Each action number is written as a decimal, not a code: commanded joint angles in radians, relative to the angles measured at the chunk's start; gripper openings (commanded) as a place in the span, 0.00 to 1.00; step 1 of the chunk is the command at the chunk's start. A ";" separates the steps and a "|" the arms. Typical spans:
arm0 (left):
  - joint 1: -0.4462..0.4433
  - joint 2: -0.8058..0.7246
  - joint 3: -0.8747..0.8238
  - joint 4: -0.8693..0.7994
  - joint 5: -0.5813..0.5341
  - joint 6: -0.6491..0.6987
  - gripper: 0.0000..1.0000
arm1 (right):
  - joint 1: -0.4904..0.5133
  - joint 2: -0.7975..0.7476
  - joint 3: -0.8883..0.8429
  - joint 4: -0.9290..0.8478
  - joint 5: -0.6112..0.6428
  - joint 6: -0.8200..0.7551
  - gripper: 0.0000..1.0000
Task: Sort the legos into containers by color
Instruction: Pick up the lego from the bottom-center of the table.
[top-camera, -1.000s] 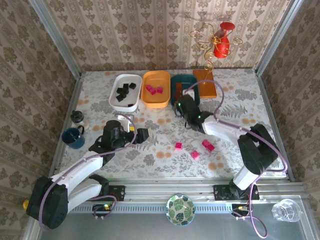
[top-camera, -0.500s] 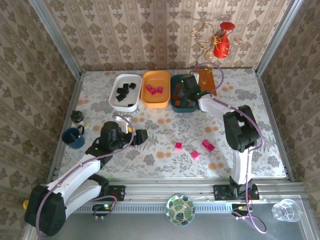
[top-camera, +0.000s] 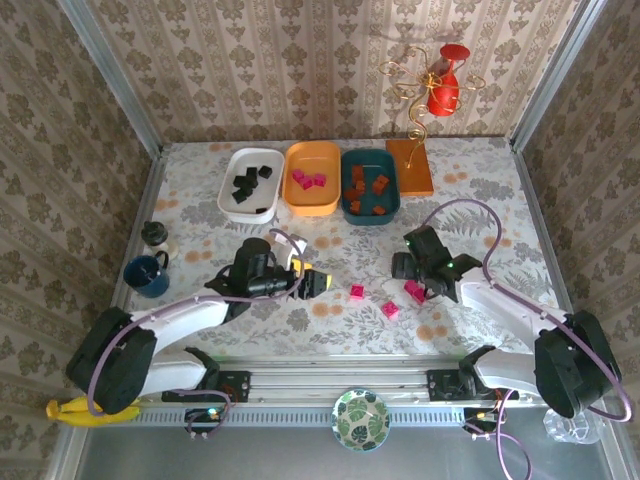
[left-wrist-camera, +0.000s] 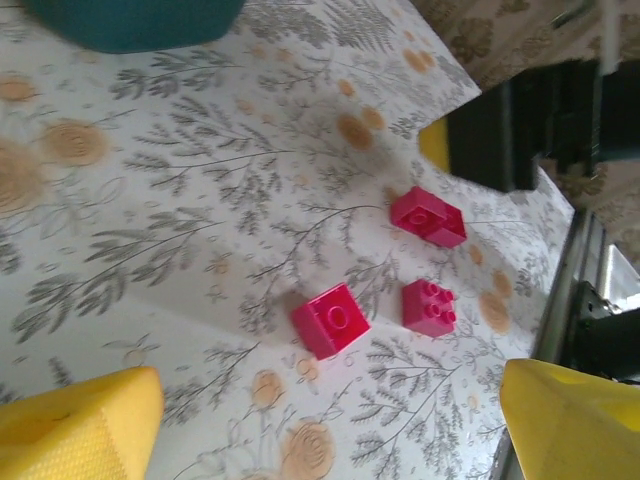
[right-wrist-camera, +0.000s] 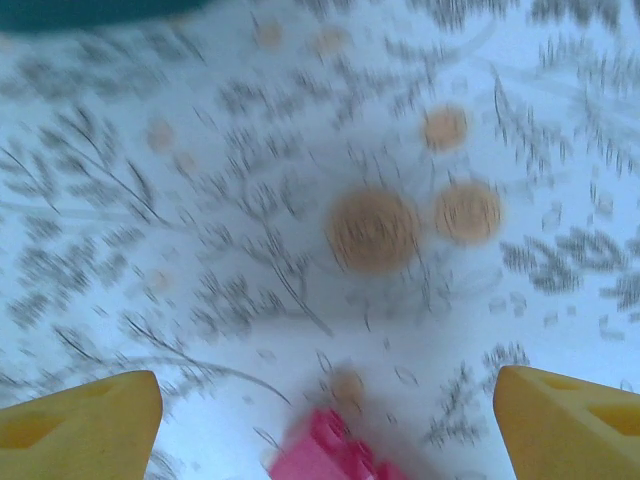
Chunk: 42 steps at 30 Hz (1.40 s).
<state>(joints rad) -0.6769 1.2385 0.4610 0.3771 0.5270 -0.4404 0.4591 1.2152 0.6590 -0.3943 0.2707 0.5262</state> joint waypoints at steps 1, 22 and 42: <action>-0.014 0.019 0.034 0.097 0.041 0.013 0.88 | 0.009 0.038 -0.016 -0.032 -0.051 0.042 0.87; -0.009 -0.031 0.053 -0.040 -0.053 0.055 0.88 | 0.079 0.218 0.037 -0.063 -0.110 -0.006 0.49; 0.098 -0.105 0.019 -0.109 -0.111 0.019 0.88 | 0.107 0.230 0.206 0.123 -0.206 -0.065 0.27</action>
<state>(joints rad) -0.6224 1.1641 0.4973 0.2787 0.4461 -0.3946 0.5518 1.4834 0.8101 -0.3809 0.1310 0.4675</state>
